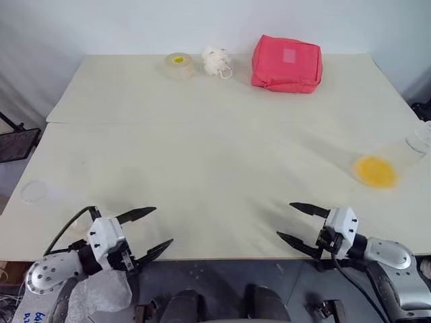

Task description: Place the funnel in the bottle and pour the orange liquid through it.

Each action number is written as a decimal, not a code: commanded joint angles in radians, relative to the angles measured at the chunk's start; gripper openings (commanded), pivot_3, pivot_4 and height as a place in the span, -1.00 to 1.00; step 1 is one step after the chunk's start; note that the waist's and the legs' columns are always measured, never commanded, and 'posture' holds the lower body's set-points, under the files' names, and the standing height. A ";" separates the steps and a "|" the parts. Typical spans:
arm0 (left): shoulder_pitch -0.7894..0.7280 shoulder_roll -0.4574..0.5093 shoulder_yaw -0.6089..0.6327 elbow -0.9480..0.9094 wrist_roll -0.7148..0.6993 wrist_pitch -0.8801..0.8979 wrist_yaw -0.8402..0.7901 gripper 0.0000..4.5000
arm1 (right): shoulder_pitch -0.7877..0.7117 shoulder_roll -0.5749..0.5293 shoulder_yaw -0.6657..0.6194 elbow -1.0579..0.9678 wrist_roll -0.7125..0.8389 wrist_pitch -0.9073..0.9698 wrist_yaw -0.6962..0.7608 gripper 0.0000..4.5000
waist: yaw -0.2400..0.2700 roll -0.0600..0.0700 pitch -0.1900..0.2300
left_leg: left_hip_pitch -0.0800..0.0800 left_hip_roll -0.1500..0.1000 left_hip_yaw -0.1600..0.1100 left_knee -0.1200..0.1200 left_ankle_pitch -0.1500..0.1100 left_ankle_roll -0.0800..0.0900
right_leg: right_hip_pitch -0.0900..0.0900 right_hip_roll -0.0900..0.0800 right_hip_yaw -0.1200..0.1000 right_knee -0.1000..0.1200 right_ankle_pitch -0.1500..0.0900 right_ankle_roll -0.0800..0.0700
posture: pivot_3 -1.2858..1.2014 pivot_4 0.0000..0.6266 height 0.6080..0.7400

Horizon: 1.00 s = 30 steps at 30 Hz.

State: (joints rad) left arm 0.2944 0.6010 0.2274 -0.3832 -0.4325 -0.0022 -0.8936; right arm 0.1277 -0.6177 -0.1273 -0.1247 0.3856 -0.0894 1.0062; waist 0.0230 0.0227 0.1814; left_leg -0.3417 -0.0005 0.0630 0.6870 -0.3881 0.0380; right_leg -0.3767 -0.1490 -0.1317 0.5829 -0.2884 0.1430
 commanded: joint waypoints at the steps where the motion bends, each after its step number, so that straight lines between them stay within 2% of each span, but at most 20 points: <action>1: 0.005 0.015 0.002 -0.041 -0.042 0.029 -0.016 1.00 | 0.006 0.009 -0.011 -0.033 0.004 -0.021 -0.015 0.99 | 0.000 0.000 0.000 | 0.000 0.000 0.000 0.000 0.000 0.000 | 0.000 0.000 0.000 0.000 0.000 0.000 | 0.03 -0.52 1.00; 3: -0.001 0.022 -0.002 -0.058 -0.039 0.074 0.010 1.00 | 0.003 0.011 -0.008 -0.032 0.003 -0.020 -0.019 0.99 | 0.000 0.000 0.000 | 0.001 0.000 0.000 0.000 0.000 0.000 | 0.000 0.000 0.000 0.001 0.000 0.000 | 0.03 -0.52 1.00; 6: -0.011 0.033 0.002 -0.102 -0.114 0.184 0.025 1.00 | -0.002 0.014 -0.004 -0.027 0.001 -0.022 -0.020 0.99 | 0.001 0.000 0.000 | 0.001 0.000 0.000 0.000 0.000 0.000 | 0.000 0.000 0.001 0.001 0.000 0.000 | 0.03 -0.52 1.00; 16: -0.048 0.020 0.038 -0.175 -0.076 0.215 0.130 1.00 | -0.077 0.035 0.031 0.028 0.001 -0.034 0.008 0.99 | 0.000 0.000 0.000 | 0.001 0.001 0.000 0.002 0.000 0.000 | 0.000 0.001 0.001 0.002 0.000 0.000 | 0.03 -0.52 1.00; 21: -0.022 0.020 0.182 -0.224 -0.135 0.245 0.185 1.00 | -0.148 0.036 0.048 0.079 0.008 -0.035 0.039 0.99 | -0.002 0.000 0.000 | 0.001 0.001 0.000 0.004 0.000 -0.001 | 0.000 0.001 0.002 0.003 0.000 0.000 | 0.03 -0.52 1.00; 25: 0.046 -0.021 0.350 -0.262 -0.265 0.290 0.241 1.00 | -0.198 0.035 0.059 0.118 0.017 -0.029 0.083 0.99 | -0.003 -0.001 0.000 | 0.000 0.001 0.000 0.004 0.000 -0.001 | 0.000 0.000 0.002 0.003 0.000 0.000 | 0.03 -0.52 1.00; 27: 0.104 -0.032 0.424 -0.284 -0.314 0.322 0.265 1.00 | -0.221 0.033 0.067 0.139 0.019 -0.030 0.108 0.99 | -0.003 -0.002 0.001 | 0.000 0.001 0.000 0.005 0.000 -0.001 | 0.000 0.000 0.002 0.003 0.000 0.000 | 0.03 -0.52 1.00; 30: 0.261 -0.076 0.542 -0.301 -0.343 0.296 0.210 1.00 | -0.284 0.038 0.079 0.182 0.032 -0.020 0.146 0.99 | -0.009 -0.003 0.002 | 0.000 0.002 0.000 0.006 -0.001 -0.001 | 0.001 0.000 0.002 0.002 0.000 0.000 | 0.03 -0.52 1.00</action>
State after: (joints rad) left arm 0.5140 0.5393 0.7014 -0.6497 -0.7430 0.3120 -0.6602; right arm -0.1384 -0.5801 -0.0444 0.0535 0.3894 -0.1072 1.1298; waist 0.0139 0.0199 0.1829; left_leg -0.3420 0.0012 0.0625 0.6932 -0.3892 0.0370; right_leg -0.3760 -0.1487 -0.1302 0.5853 -0.2885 0.1428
